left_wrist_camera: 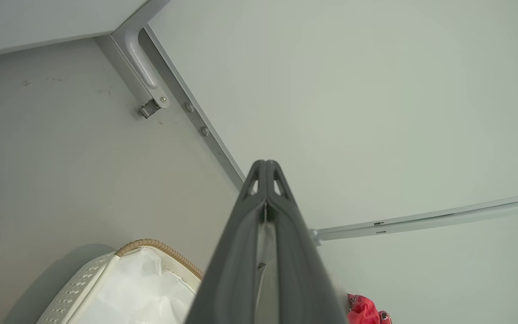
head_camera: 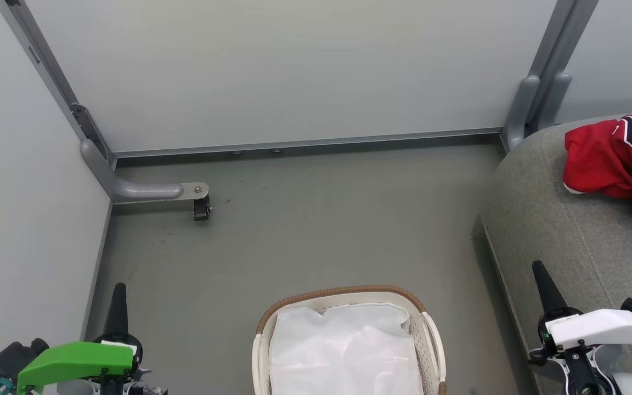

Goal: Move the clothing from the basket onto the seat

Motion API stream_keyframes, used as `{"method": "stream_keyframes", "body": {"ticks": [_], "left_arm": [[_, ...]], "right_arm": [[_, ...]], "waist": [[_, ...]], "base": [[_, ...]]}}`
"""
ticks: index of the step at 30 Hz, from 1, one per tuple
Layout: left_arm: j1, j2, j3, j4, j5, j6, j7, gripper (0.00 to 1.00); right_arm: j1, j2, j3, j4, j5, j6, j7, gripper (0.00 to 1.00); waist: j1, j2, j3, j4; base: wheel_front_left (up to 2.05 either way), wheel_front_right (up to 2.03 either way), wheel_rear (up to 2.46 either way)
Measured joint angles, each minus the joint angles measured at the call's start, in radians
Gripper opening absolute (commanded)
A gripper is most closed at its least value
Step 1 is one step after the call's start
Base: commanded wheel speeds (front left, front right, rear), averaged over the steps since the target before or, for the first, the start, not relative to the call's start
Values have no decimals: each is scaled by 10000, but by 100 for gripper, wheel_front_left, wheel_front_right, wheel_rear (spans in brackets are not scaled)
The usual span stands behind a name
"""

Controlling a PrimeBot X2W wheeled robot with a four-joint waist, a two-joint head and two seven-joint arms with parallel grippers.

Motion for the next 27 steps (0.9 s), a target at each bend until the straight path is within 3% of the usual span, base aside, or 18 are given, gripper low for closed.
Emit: {"method": "stream_keyframes", "body": {"ticks": [27], "left_arm": [[-258, 6, 196, -297, -2345, 0, 642, 0]], "right_arm": [[-52, 27, -199, -291, 2378, 0, 625, 0]], "waist": [[0, 0, -57, 64]], "base": [[0, 0, 0]]}}
